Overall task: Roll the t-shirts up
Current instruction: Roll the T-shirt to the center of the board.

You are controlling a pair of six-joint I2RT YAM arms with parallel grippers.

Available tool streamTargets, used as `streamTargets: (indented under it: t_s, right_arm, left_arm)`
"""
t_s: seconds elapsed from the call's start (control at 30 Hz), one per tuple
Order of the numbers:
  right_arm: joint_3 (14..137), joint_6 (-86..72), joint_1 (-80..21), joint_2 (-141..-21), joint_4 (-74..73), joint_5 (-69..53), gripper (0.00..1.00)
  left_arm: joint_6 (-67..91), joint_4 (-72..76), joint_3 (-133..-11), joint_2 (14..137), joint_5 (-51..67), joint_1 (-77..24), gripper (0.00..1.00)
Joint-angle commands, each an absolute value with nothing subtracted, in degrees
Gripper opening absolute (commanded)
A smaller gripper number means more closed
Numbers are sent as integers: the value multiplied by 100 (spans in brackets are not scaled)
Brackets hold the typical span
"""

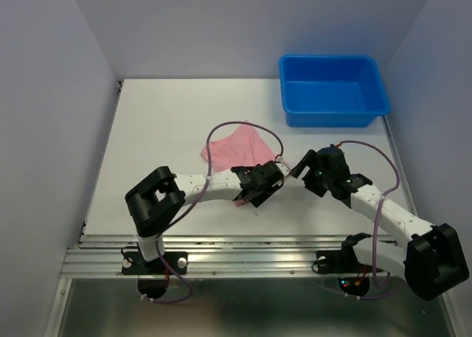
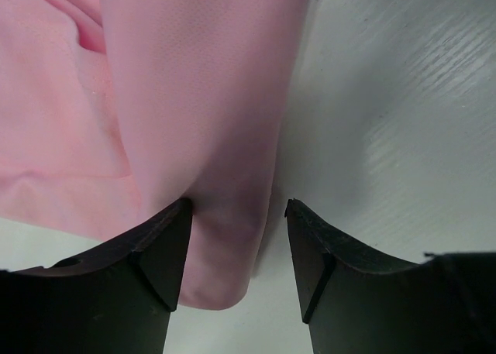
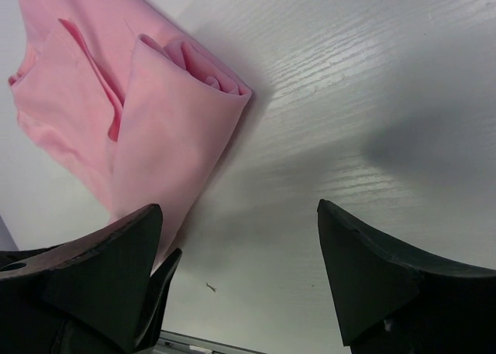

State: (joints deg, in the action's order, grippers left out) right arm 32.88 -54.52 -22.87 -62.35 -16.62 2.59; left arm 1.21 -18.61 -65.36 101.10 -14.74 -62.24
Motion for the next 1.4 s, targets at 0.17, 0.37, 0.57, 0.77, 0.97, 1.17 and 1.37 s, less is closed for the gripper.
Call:
streamTargets:
  t_s: [0.17, 0.37, 0.57, 0.77, 0.97, 1.17, 1.37]
  right_arm:
    - [3217, -5528, -2250, -6021, -1626, 185, 89]
    - [3094, -5607, -2250, -5933, -1626, 132, 89]
    - [2910, -5739, -2250, -5897, -1521, 44, 93]
    - [2444, -6090, -2250, -5976, -125, -711, 97]
    - [2311, -6407, -2250, -6503, 1054, -1019, 98]
    - [2399, -6521, -2250, -7338, 1863, -1186, 98]
    - [2408, -6749, -2303, -8128, 2671, -1300, 94]
  left_arm:
    - [26, -1688, -6969, 10607, -1872, -6275, 66]
    - [26, -1696, -7049, 10898, -1969, -6275, 46]
    - [26, -1705, -7172, 10776, -1425, -6205, 0]
    - [-123, -1670, -7233, 10530, -486, -5942, 0]
    - [-105, -1635, -7233, 10433, 385, -5722, 0]
    - [-70, -1600, -7216, 10406, 957, -5555, 0]
    - [-35, -1538, -7233, 10328, 1536, -5388, 0]
